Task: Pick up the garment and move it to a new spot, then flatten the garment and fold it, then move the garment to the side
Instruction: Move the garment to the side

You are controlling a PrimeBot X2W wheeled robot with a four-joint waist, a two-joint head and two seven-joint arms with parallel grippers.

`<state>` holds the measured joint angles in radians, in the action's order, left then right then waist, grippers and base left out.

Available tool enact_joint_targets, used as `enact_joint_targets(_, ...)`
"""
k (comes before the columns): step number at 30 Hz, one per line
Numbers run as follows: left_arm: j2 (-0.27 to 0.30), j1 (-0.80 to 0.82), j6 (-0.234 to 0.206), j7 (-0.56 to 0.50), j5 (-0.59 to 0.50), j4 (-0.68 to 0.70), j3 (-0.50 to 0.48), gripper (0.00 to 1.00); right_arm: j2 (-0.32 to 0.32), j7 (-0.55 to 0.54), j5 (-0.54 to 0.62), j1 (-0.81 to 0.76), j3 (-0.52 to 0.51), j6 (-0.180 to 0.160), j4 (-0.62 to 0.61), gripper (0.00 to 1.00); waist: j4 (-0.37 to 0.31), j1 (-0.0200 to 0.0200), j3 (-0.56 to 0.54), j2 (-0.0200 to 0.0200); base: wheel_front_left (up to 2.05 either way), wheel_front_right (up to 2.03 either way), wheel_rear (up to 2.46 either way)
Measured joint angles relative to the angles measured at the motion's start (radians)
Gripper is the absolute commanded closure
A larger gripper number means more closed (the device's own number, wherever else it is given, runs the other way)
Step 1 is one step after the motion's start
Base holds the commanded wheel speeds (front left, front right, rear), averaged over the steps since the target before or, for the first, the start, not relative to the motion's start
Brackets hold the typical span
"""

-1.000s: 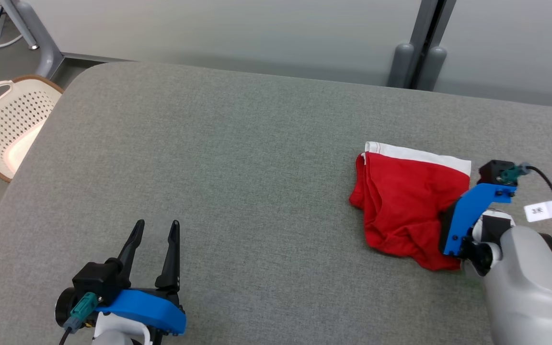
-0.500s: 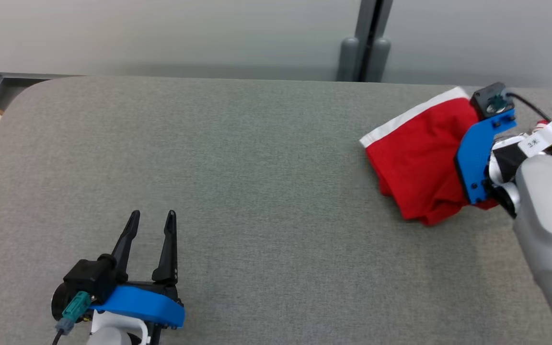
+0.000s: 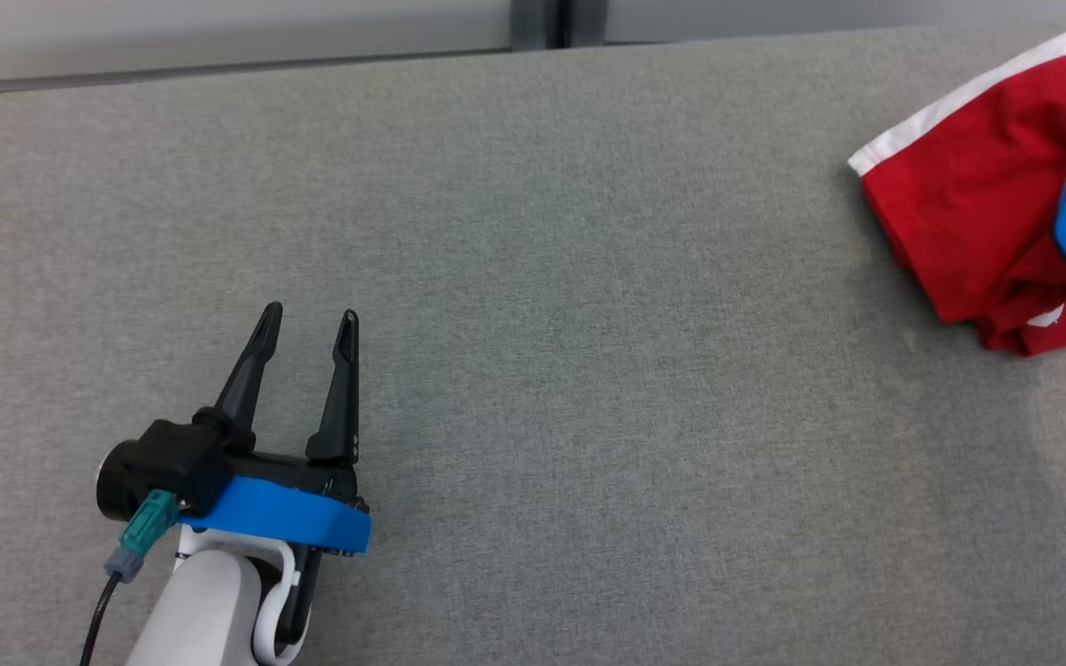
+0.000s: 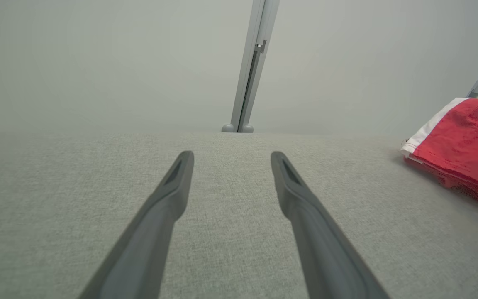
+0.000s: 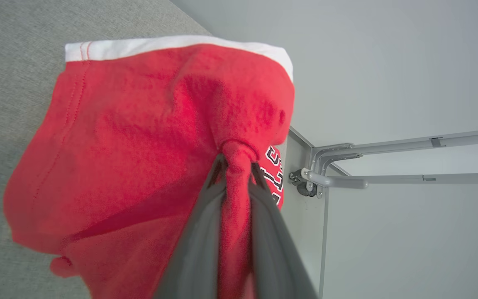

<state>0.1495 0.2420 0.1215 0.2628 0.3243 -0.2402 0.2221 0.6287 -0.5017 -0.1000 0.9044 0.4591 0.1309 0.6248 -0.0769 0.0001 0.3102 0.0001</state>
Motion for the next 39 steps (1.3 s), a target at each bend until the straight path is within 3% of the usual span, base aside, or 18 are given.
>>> enact_joint_targets(6,0.029,0.053,0.002,0.000,-0.007,0.010,0.018,0.00,0.060,0.119,-0.005,0.030,-0.009,0.000,0.002,1.00,-0.052,0.0000,0.085,0.0000,0.00,0.00,0.00)
enact_joint_targets(12,0.044,0.087,0.003,0.000,-0.007,0.014,0.039,0.00,0.078,0.210,0.037,0.023,-0.121,0.000,0.079,1.00,-0.072,0.0001,0.144,0.0000,0.00,0.00,0.00)
enact_joint_targets(13,0.047,0.089,0.003,0.000,-0.007,0.014,0.044,0.00,0.078,0.227,0.051,0.018,-0.137,0.000,0.092,0.91,-0.070,0.0001,0.148,0.0000,0.00,0.00,0.00)
enact_joint_targets(15,0.053,0.092,0.003,0.000,-0.007,0.012,0.050,0.00,0.066,0.251,0.073,0.007,-0.171,0.000,0.116,0.16,-0.062,0.0000,0.149,0.0000,0.00,0.00,0.00)
enact_joint_targets(16,0.057,0.093,0.003,0.000,-0.006,0.010,0.051,0.00,0.056,0.262,0.079,0.002,-0.195,0.000,0.131,0.00,-0.058,0.0001,0.149,0.0000,0.00,0.00,0.00)
enact_joint_targets(22,0.060,0.089,0.003,0.000,0.002,-0.003,0.054,0.00,0.002,0.331,0.133,-0.035,-0.337,0.000,0.194,0.00,-0.037,0.0000,0.121,-0.0001,0.00,0.00,0.00)
enact_joint_targets(27,0.046,0.055,0.002,0.000,0.015,-0.012,0.045,0.00,-0.102,0.416,0.119,-0.112,-0.529,0.000,0.226,0.00,-0.018,0.0000,0.062,0.0000,0.00,0.00,0.00)
enact_joint_targets(29,0.041,0.029,0.002,0.000,0.022,-0.019,0.034,0.00,-0.165,0.498,0.079,-0.148,-0.597,0.000,0.208,0.00,-0.011,-0.0001,0.028,0.0000,0.00,0.00,0.00)
enact_joint_targets(33,0.035,-0.038,-0.005,0.000,0.035,-0.027,0.003,0.00,-0.276,0.584,0.053,-0.253,-0.596,0.000,0.121,0.00,0.004,-0.0003,-0.049,0.0000,0.00,0.00,0.00)
enact_joint_targets(39,0.035,-0.155,-0.019,0.000,0.055,-0.046,-0.034,0.00,-0.374,0.568,0.007,-0.426,-0.503,0.000,-0.086,0.00,0.025,-0.0003,-0.170,0.0000,0.00,0.00,0.00)
